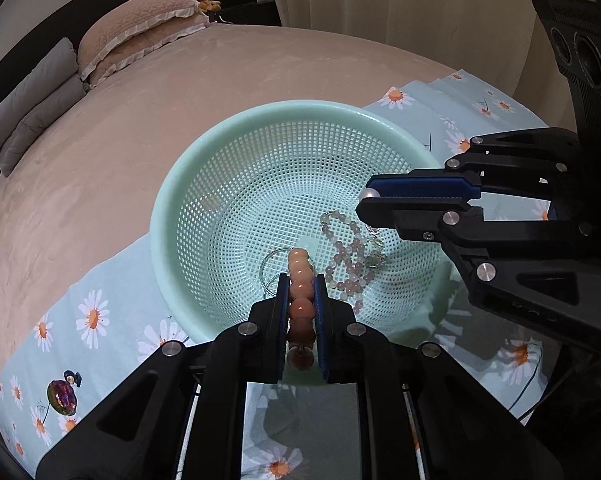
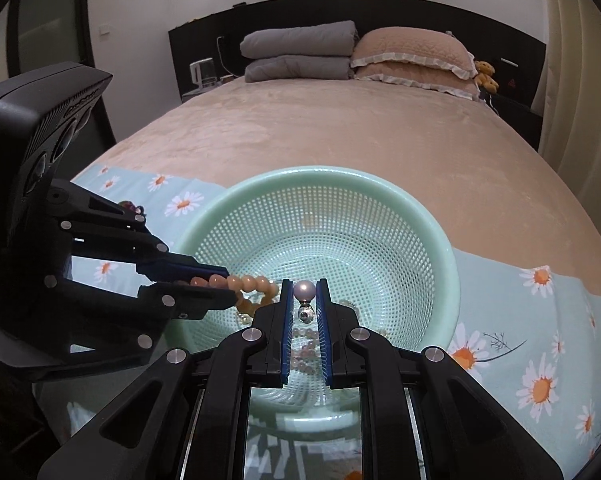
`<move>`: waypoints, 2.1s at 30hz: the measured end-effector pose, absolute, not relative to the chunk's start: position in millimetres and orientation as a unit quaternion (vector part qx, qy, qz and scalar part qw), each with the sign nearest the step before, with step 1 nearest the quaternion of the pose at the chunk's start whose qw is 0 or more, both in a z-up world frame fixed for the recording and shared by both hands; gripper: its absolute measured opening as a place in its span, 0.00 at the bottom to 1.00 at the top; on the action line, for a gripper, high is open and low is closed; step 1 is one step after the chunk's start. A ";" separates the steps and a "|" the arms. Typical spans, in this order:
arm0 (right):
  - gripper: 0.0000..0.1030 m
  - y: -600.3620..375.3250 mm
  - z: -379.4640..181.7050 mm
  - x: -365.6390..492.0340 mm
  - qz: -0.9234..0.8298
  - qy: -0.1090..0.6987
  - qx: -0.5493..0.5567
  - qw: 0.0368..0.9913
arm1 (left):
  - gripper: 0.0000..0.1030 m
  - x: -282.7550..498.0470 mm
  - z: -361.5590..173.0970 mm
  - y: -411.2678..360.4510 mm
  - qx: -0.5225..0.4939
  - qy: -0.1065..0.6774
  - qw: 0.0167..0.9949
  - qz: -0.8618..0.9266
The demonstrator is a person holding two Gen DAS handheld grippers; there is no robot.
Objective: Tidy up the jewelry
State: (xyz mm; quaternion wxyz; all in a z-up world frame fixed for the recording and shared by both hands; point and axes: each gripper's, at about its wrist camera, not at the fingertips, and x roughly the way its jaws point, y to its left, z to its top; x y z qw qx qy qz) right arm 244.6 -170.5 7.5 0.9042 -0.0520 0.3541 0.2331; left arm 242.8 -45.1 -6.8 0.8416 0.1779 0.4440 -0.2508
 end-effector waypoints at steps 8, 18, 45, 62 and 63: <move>0.11 -175.2 -17.8 272.1 0.222 0.378 -0.043 0.898 | 0.12 265.6 -29.6 -56.5 0.180 0.459 0.830 -0.261; 0.12 -169.5 -14.2 265.5 0.211 0.361 -0.050 0.907 | 0.15 264.0 -31.6 -55.9 0.180 0.462 0.832 -0.248; 0.89 -205.4 47.3 156.5 0.134 0.308 -0.017 0.942 | 0.94 127.4 72.0 5.9 0.070 0.293 0.952 -0.057; 0.92 -223.4 41.6 42.1 0.091 0.312 -0.001 0.946 | 0.94 28.6 55.3 -19.0 0.084 0.293 0.952 -0.010; 0.92 -223.8 41.4 36.9 0.091 0.311 0.000 0.946 | 0.94 24.6 54.7 -19.6 0.089 0.296 0.951 -0.007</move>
